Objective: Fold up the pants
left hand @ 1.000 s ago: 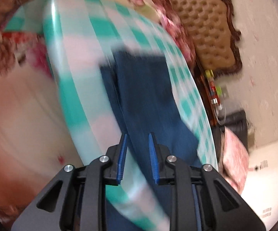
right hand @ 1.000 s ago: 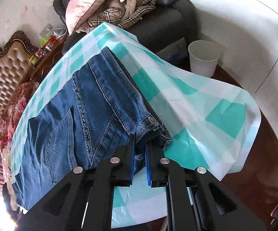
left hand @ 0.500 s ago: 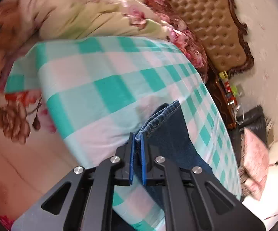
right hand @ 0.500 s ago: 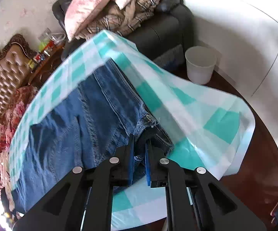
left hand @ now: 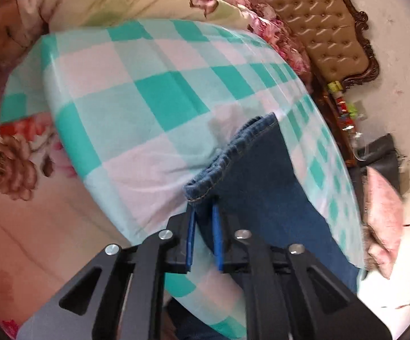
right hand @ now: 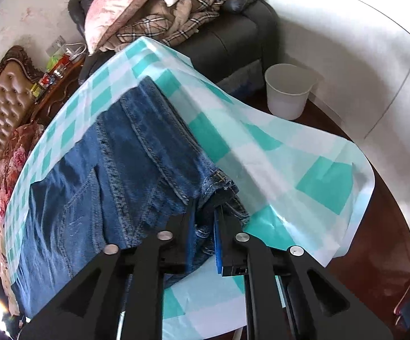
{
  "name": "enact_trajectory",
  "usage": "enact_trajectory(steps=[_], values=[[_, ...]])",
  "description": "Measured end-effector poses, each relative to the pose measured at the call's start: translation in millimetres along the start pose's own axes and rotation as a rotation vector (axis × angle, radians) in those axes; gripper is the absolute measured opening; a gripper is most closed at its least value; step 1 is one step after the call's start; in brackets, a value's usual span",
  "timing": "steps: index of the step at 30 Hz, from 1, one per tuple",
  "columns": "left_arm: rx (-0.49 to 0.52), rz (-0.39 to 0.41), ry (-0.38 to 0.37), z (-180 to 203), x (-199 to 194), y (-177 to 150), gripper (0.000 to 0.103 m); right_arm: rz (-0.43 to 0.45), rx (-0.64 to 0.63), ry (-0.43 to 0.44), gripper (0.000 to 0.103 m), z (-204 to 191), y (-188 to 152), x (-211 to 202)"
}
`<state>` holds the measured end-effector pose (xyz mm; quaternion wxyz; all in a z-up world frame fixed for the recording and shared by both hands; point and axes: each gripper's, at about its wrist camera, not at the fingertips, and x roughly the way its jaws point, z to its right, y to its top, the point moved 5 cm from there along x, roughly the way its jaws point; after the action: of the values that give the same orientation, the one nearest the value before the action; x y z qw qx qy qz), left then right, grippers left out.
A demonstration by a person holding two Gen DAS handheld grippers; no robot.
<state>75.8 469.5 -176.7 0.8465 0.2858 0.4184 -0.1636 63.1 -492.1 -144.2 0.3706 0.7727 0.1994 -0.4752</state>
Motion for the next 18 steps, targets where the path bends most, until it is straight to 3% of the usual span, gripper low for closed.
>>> enact_trajectory(steps=[1,2,4,5,7,9,11,13,15,18], values=[[0.028,0.060,0.093,2.1,-10.5,1.1,0.040,0.000,0.000,0.008,0.010,1.0,-0.2,-0.8],[0.044,0.102,0.130,5.2,-18.9,1.2,0.058,0.002,-0.003,0.013,0.011,1.0,-0.5,-2.6],[0.100,0.159,0.134,19.5,-31.0,1.1,0.058,0.014,-0.002,0.017,0.023,3.4,0.5,-9.4],[0.169,0.183,0.106,38.0,-36.0,-2.1,0.058,0.036,0.005,-0.018,0.035,7.4,3.1,-16.9],[0.318,0.184,0.045,76.0,-36.0,-13.1,0.058,0.119,0.001,-0.131,0.036,14.2,12.2,-37.6],[0.535,0.147,-0.040,128.9,-28.5,-36.5,0.058,0.212,-0.025,-0.181,0.038,12.5,26.4,-63.7],[0.735,0.095,-0.139,182.2,-16.9,-63.8,0.058,0.251,-0.079,-0.184,0.038,0.9,38.6,-74.2],[0.878,0.036,-0.222,225.0,-3.5,-89.8,0.058,0.225,-0.189,-0.158,0.040,-24.6,48.2,-67.4],[1.030,-0.060,-0.322,275.3,18.1,-123.8,0.049,0.164,-0.332,-0.063,0.042,-63.6,53.0,-45.6],[1.177,-0.177,-0.400,331.8,50.1,-168.1,0.039,0.106,-0.459,-0.043,0.042,-100.9,64.1,-9.1]])
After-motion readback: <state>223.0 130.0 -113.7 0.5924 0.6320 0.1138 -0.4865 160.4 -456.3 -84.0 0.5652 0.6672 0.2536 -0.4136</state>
